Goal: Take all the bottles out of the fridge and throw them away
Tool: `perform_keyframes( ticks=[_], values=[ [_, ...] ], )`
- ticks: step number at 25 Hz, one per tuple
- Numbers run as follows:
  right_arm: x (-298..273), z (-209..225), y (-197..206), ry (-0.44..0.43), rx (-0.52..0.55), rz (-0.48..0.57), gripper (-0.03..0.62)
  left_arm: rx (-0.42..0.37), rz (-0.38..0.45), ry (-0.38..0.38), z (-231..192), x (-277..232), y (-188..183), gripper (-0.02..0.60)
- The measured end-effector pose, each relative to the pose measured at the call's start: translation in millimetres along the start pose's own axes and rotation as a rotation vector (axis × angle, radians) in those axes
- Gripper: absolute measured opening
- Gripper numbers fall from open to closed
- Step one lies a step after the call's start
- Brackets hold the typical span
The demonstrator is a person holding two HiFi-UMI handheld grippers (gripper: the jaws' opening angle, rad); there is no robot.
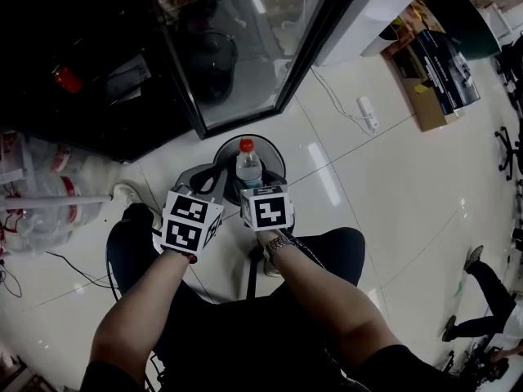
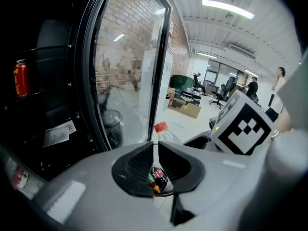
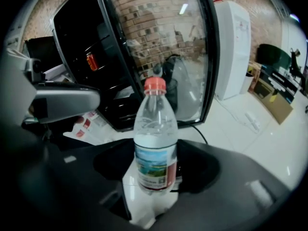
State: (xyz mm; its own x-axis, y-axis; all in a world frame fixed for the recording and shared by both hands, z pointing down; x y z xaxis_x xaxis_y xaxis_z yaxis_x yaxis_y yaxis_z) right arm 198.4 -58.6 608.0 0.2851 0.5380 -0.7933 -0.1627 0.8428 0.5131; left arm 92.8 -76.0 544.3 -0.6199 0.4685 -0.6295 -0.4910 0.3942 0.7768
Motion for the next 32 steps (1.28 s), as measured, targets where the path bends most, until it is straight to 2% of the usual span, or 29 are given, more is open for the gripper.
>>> perform_keyframes(
  ticks=[2, 17, 25, 32],
  values=[
    [0, -2, -6, 0.007, 0.018, 0.031, 0.231, 0.002, -0.001, -0.004, -4, 0, 0, 0.006],
    [16, -3, -27, 0.01, 0.063, 0.091, 0.218, 0.014, 0.019, -0.038, -13, 17, -2, 0.006],
    [36, -49, -55, -0.054, 0.132, 0.186, 0.218, 0.011, 0.058, -0.101, -28, 49, -9, 0.006],
    [51, -102, -73, -0.125, 0.206, 0.258, 0.218, 0.032, 0.098, -0.187, -52, 94, -8, 0.006]
  ],
)
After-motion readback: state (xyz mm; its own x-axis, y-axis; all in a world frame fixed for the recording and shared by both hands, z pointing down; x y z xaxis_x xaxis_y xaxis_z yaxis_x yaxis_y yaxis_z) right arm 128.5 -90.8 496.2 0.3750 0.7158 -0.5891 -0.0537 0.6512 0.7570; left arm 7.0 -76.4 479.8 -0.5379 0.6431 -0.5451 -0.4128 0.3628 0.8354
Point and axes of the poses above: the fingertips, and each gripper's own axes: x backward along the fingers, z to its right, y out of its underside, the point moved 6 cm from there along x, backward along the fingers, and after that the axes turned 11 degrees about -x, right-handed, at the moved point
